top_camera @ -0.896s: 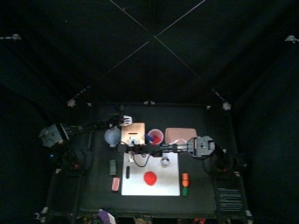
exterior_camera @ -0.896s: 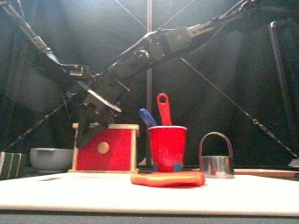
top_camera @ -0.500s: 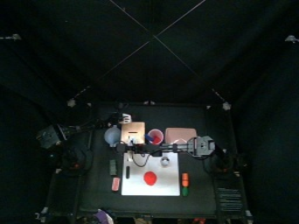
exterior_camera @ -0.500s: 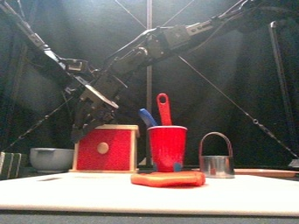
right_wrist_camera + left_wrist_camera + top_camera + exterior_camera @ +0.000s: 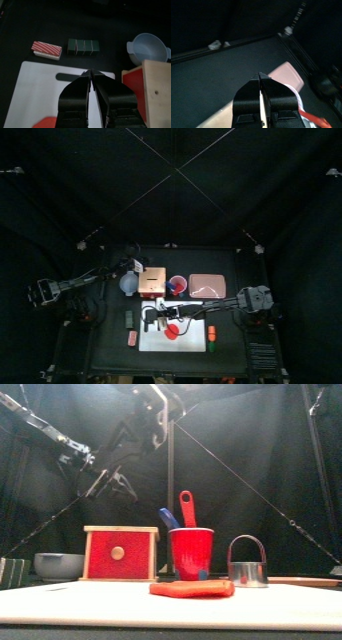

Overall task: Get the cutter from the drawer then cut the dough then place the extra dough in the bowl
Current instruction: Cut the dough

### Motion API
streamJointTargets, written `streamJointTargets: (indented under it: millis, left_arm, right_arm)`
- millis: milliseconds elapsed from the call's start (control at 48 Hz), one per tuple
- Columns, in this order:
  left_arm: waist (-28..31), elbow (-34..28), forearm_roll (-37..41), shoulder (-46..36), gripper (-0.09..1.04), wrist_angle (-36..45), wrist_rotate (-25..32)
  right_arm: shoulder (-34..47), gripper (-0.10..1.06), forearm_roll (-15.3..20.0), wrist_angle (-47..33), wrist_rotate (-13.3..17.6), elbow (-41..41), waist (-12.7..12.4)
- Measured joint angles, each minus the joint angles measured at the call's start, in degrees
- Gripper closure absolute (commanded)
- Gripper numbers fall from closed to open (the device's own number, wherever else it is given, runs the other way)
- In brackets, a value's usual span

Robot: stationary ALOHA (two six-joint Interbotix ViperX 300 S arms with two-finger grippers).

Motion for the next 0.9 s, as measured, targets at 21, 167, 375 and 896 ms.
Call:
streamJointTargets:
  millis: [21, 167, 375, 896]
  left_arm:
    - [-1.23, 0.53, 0.7, -0.62, 0.65, -0.09, -0.09]
    - [-9.14, 3.43, 6.15, -3.6, 0.65, -2.02, -0.09]
    - [-18.11, 8.09, 13.45, -3.96, 0.64, -8.0, 0.0]
    - [-29.27, 14.33, 20.74, 0.53, 0.35, -22.59, 0.0]
  right_arm:
    - [-1.23, 0.45, 0.26, -0.79, 0.0, 1.67, 0.0]
    - [-8.7, 0.45, 4.22, -8.26, 0.09, 13.8, -0.35]
    - [-18.98, 0.44, 10.81, -18.19, 0.09, 28.65, -0.18]
    - [-41.84, 0.19, 24.08, -22.5, 0.0, 55.28, -0.97]
